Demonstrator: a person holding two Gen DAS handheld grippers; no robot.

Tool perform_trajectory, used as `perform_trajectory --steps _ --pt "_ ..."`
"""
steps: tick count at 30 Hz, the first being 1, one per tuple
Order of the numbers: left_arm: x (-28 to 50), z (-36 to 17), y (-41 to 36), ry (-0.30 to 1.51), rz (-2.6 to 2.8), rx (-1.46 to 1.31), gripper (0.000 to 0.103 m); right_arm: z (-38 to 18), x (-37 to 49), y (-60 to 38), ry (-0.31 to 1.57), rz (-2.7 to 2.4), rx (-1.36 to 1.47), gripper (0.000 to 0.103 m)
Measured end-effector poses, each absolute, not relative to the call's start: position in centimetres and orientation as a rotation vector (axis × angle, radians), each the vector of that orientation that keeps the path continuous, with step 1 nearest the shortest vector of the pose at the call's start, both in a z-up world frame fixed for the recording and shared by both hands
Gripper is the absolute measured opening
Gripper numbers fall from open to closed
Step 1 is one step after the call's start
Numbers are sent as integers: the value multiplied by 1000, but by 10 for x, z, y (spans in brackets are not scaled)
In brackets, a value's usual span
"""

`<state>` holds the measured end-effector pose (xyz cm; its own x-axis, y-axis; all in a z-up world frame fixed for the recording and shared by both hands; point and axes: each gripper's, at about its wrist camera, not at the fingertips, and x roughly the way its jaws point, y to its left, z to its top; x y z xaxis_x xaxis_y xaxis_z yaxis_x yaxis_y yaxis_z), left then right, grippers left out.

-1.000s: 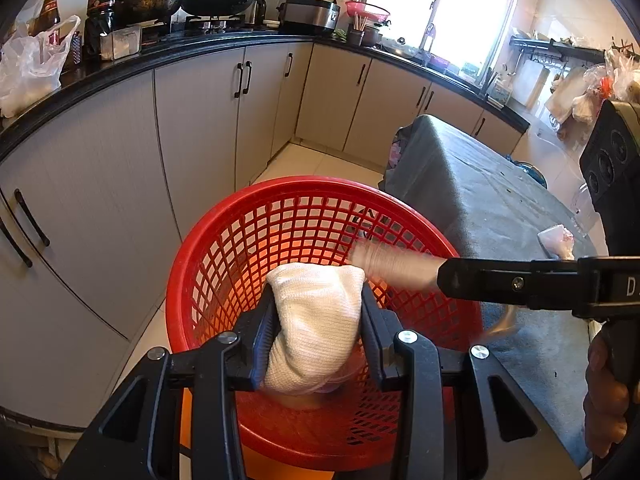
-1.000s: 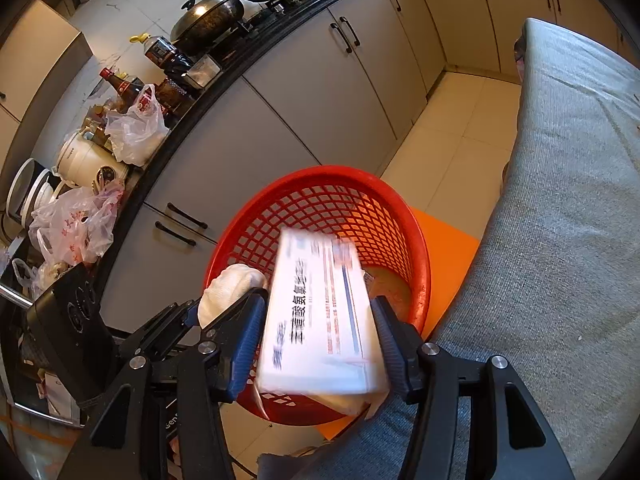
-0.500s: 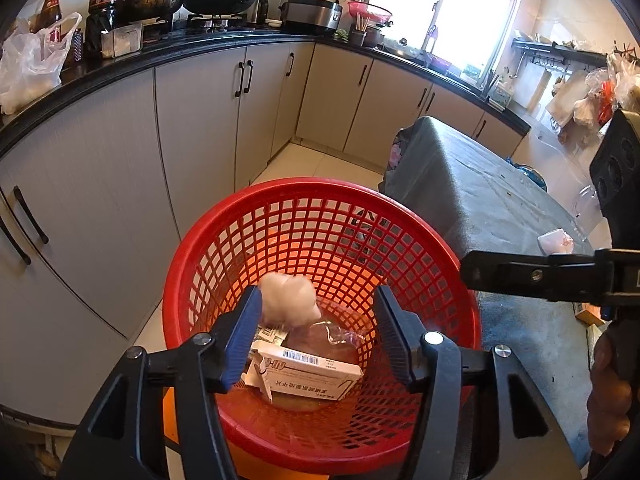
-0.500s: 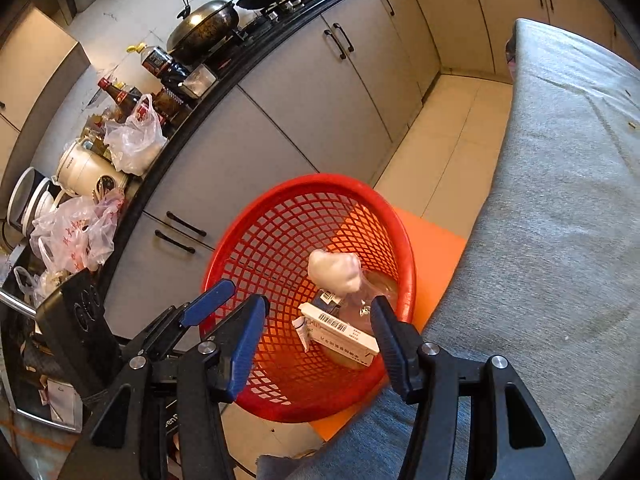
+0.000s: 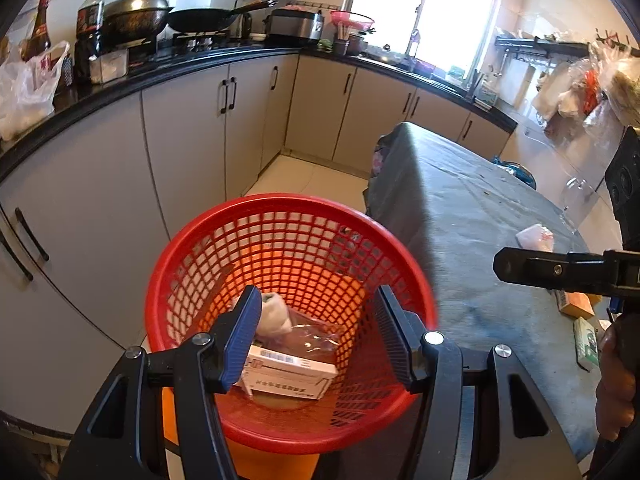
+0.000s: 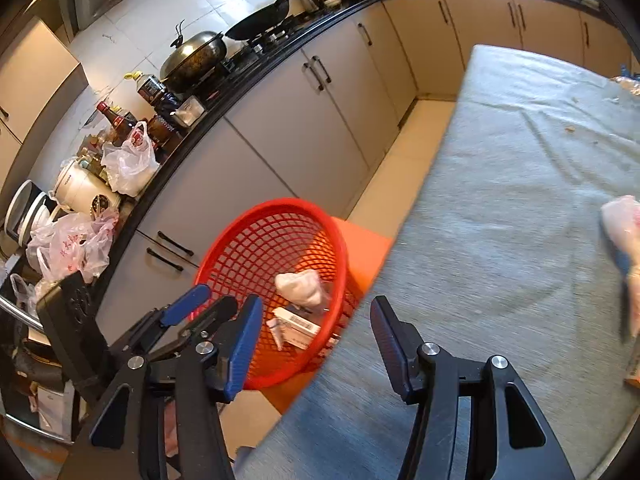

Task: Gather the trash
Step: 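Open both tools to drop the bundle and box into the basket, then grasp the clear plastic bag with the left tool while the right tool grasps the yellow container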

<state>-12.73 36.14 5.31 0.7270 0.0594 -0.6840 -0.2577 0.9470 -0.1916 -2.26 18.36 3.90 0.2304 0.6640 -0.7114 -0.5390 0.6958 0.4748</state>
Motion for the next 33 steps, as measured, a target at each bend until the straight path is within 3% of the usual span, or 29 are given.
perform_trajectory --steps 13,26,33 --pt "-111 67 290 748 82 -199 57 52 -38 101 990 781 211 61" --pt "-71 68 191 816 -37 -88 57 66 -35 -52 879 596 356 61" --pt "-34 77 141 853 -105 -74 57 68 -32 -132 823 479 421 49"
